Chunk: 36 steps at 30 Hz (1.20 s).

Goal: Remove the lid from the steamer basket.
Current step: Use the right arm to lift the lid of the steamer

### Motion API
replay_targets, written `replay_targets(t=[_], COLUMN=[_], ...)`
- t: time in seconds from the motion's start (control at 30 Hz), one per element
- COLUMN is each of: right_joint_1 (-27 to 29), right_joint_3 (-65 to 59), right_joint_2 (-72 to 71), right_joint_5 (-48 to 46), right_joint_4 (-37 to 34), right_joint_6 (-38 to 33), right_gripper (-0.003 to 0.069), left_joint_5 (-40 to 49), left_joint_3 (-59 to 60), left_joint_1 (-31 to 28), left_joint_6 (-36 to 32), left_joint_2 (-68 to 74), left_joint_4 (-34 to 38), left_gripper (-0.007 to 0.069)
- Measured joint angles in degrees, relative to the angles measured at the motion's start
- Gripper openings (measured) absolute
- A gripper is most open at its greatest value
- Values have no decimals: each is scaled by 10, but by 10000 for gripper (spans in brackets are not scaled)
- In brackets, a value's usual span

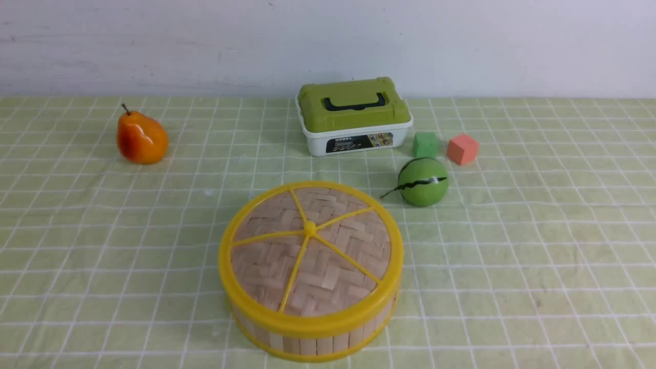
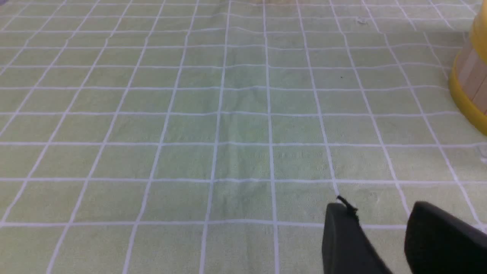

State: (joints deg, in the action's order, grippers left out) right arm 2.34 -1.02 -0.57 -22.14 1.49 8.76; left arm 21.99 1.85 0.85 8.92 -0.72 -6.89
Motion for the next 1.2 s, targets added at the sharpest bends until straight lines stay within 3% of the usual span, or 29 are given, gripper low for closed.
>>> replay_targets(t=[0.87, 1.2], right_joint_1=[0, 0], right_joint_3=[0, 0], right_joint_2=[0, 0], right_joint_5=[0, 1], right_joint_4=[0, 32], right_joint_6=[0, 0], right_gripper=[241, 241], left_joint_5=[0, 0], left_joint_3=[0, 0], left_joint_1=[0, 0], left_joint_6=[0, 0], left_joint_2=[0, 0], left_joint_4=[0, 0], left_gripper=[239, 239])
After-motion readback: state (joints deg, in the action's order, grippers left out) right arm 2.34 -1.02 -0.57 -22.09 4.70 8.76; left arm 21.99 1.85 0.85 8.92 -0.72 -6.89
